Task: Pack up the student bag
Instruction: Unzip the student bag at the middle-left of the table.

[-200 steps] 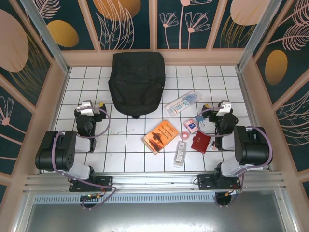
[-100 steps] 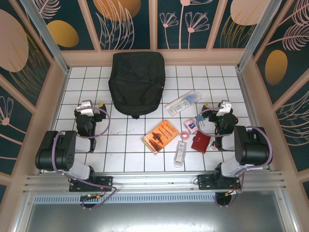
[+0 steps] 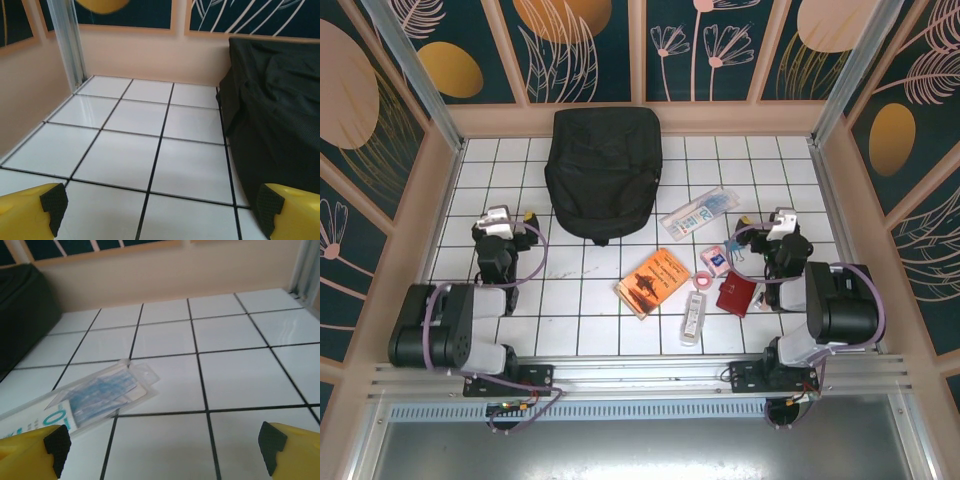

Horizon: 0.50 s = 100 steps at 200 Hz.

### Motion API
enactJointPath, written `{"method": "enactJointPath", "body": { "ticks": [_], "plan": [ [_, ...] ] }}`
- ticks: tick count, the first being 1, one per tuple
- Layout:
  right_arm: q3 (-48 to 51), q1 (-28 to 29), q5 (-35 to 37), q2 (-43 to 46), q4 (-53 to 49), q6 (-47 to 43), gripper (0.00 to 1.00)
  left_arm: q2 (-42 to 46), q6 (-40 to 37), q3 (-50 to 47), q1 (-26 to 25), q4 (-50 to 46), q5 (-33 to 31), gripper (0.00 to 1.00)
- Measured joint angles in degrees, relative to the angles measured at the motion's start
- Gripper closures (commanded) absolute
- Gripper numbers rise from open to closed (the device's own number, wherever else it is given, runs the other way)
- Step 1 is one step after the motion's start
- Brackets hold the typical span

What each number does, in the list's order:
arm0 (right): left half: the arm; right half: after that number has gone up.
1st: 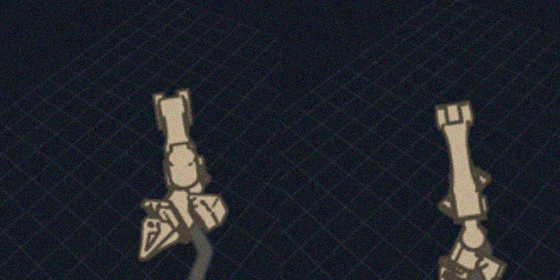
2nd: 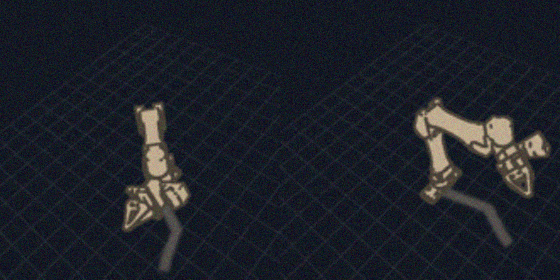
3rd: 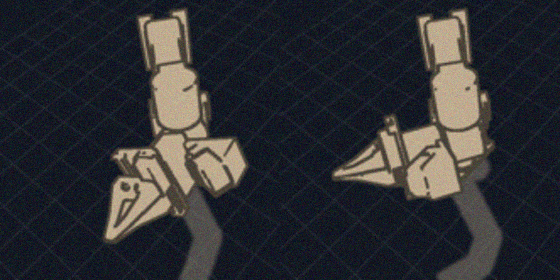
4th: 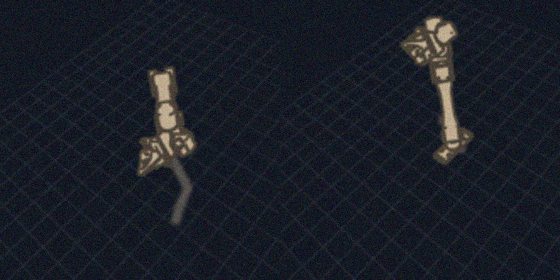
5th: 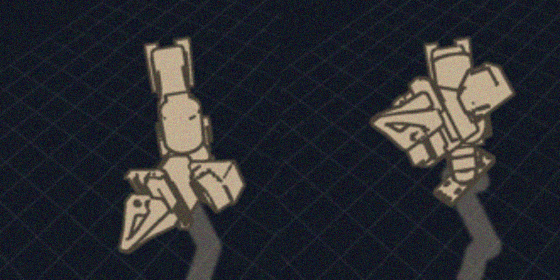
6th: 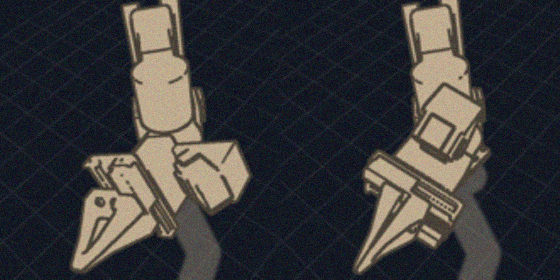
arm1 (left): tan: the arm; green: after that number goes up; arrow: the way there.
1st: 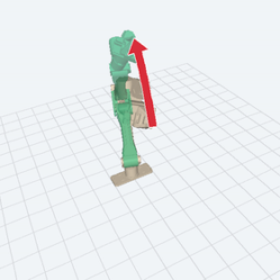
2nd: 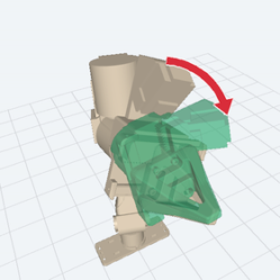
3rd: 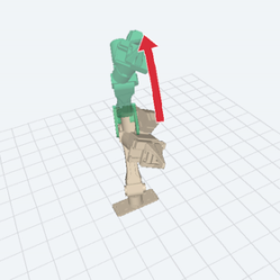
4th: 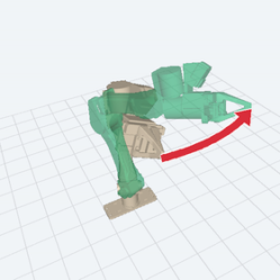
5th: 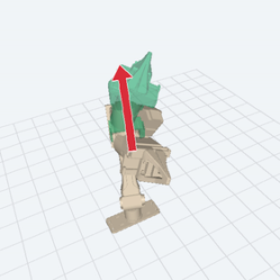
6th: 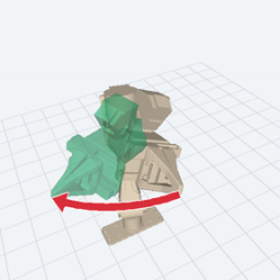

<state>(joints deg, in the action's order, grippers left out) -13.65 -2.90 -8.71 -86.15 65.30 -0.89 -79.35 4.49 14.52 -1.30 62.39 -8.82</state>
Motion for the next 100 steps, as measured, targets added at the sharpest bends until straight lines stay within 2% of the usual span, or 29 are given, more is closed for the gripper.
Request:
{"method": "enactJointPath", "body": {
  "ticks": [16, 28, 46, 58, 81, 90, 100],
  "plan": [
    [-3.23, 2.64, 0.85, 6.69, -9.94, -0.87, 0.01, 7.72, -0.66, 1.84, -1.2, -4.33, -0.66, 0.01],
    [-6.14, 7.41, 3.08, 13.94, -15.39, -1.95, 0.01, 13.81, -1.05, 4.79, -2.73, -8.9, -0.59, 0.01],
    [-12.22, 18.64, 6.16, 23.69, -21.94, -3.89, 0.01, 19.06, 0.74, 12.66, -5.46, -17.59, 0.35, 0.01],
    [-17.92, 28.11, 9.46, 27.85, -26.71, -5.44, 0.01, 20.37, 3.78, 19.43, -7.65, -25.14, 0.74, 0.01],
    [-28.87, 44.11, 19.3, 29.44, -33.92, -3.96, 0.01, 20.06, 10.23, 33.31, -13.22, -42.32, -1.44, 0.01],
    [-34.29, 46.36, 21.88, 28.35, -39.65, -0.87, 0.01, 18.49, 11.89, 39.47, -14.69, -49.29, -1.46, 0.01],
    [-41.62, 45.97, 23.52, 25.68, -47.54, 3.85, 0.01, 15.72, 13.14, 45.97, -15.23, -55.71, -0.98, 0.01]
  ]
}}
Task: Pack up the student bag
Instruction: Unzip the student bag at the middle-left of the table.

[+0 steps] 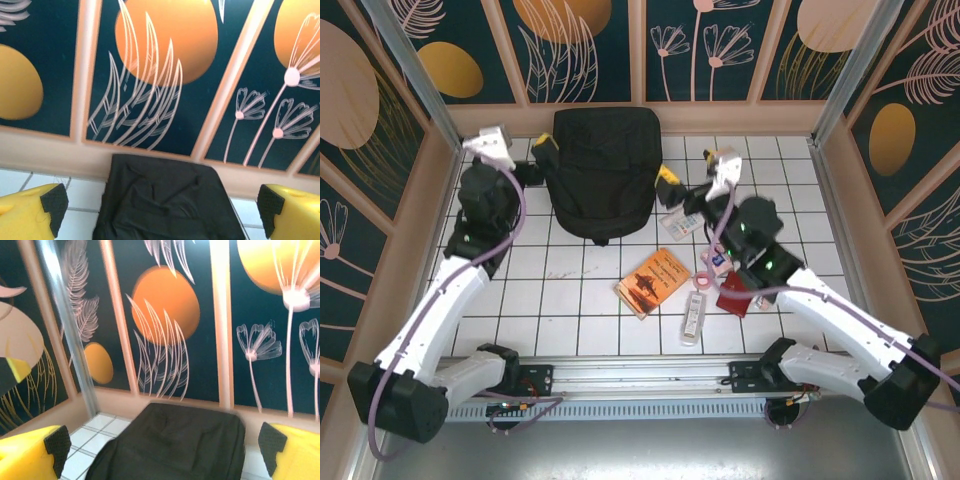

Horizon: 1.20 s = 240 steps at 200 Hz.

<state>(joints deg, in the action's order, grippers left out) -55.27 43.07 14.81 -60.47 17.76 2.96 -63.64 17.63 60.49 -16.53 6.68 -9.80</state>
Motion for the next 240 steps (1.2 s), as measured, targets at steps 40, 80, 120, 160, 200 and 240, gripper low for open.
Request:
{"method": "enactJointPath", "body": {
  "ticks": [40, 80, 120, 160, 200, 240],
  "plan": [
    [-14.32, -11.32, -3.78, -11.32, -18.6, 14.82, 0.01, -11.58, 9.4, 9.44, 0.11, -10.38, 6.97, 0.01],
    [-11.76, -13.42, -11.56, -17.84, -27.74, 21.09, 0.04, -29.73, 15.17, 15.65, -0.83, -12.76, 22.71, 0.02],
    [-9.01, -20.83, -25.2, -19.87, -26.45, 27.8, 0.09, -41.9, 15.41, 23.96, -5.64, -13.44, 35.19, 0.11],
    [-6.91, -26.23, -37.83, -24.92, -22.03, 33.03, 0.11, -53.59, 15.41, 33.14, -6.27, -12.94, 45.13, 0.15],
    [-6.64, -27.04, -44.72, -28.76, -19.67, 35.1, 0.11, -60.83, 14.82, 38.6, -6.05, -13.75, 49.57, 0.22],
    [-6.64, -27.54, -46.77, -32.81, -19.15, 36.13, 0.12, -64.3, 13.86, 40.72, -6.05, -14.64, 52.41, 0.28]
  ]
}}
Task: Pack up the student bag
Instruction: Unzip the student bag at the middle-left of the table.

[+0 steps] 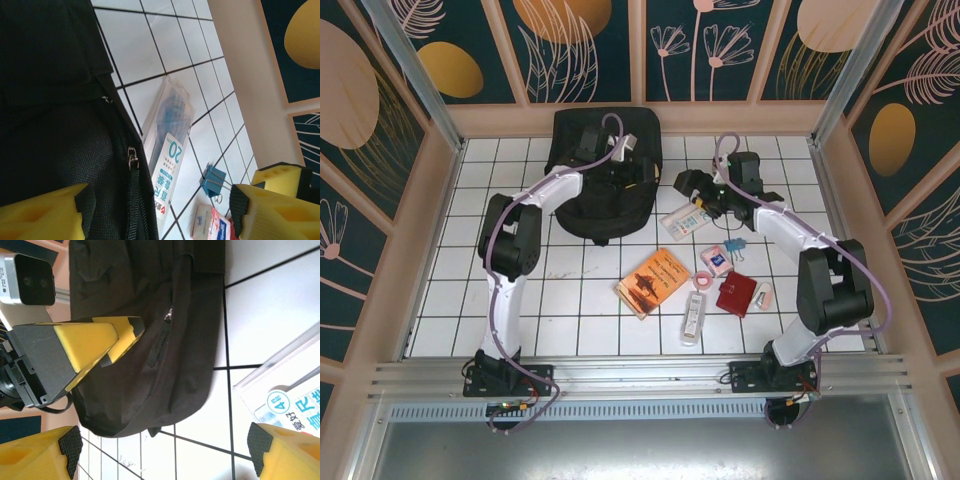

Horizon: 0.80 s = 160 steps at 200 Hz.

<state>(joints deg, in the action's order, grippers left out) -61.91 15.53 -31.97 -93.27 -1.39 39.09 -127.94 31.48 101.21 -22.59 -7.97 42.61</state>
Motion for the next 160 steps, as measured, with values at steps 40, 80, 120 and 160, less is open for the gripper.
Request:
{"method": "enactJointPath", "body": {
  "ticks": [40, 80, 120, 160],
  "plan": [
    [-0.13, -0.48, -2.49, -4.07, 2.51, 3.02, 0.14, -0.26, -0.13, -1.88, 0.0, 1.09, 1.62, 0.31],
    [-3.23, -0.57, -4.37, -8.92, 4.68, 6.36, 0.19, -0.26, 0.83, -4.72, 0.09, 3.02, 4.0, 0.42],
    [-8.96, -0.55, -5.7, -14.64, 6.75, 10.25, 0.25, -0.26, 2.93, -7.63, 0.17, 7.78, 6.38, 0.46],
    [-15.82, 0.09, -6.05, -21.14, 7.48, 12.7, 0.38, -0.09, 4.0, -9.81, 0.2, 9.94, 7.56, 0.49]
  ]
}}
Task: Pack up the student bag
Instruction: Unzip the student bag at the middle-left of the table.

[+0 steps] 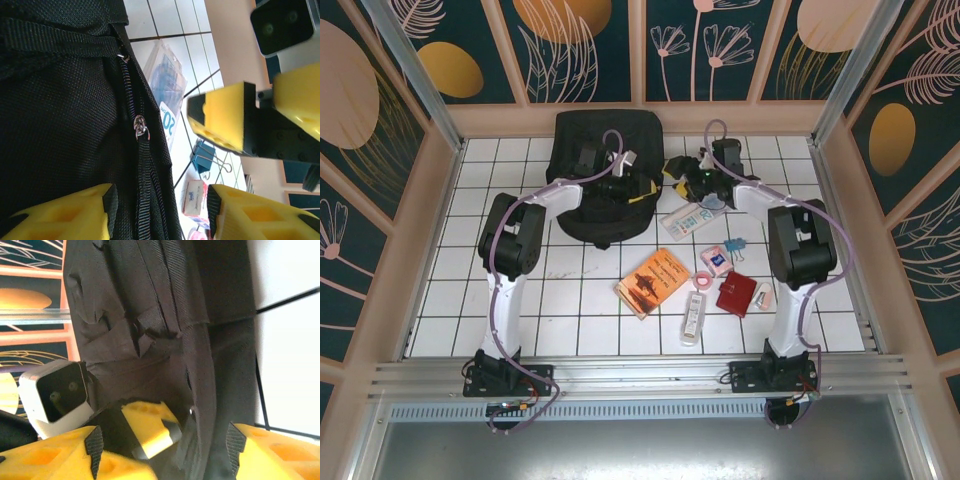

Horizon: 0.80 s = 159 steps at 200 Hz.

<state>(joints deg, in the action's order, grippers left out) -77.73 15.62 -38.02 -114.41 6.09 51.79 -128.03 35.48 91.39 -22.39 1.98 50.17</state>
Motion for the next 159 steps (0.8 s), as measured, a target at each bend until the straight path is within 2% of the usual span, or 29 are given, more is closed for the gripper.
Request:
{"method": "enactJointPath", "body": {
  "ticks": [85, 159],
  "plan": [
    [-1.95, 1.16, 1.07, -2.89, -0.31, -0.37, 0.43, 3.08, 0.24, -2.49, -0.02, 0.39, 0.39, 0.5],
    [0.63, 4.28, 0.66, -4.61, 3.34, 0.11, 0.82, 5.62, -0.9, -3.13, -0.02, -2.32, -0.61, 0.5]
  ]
}}
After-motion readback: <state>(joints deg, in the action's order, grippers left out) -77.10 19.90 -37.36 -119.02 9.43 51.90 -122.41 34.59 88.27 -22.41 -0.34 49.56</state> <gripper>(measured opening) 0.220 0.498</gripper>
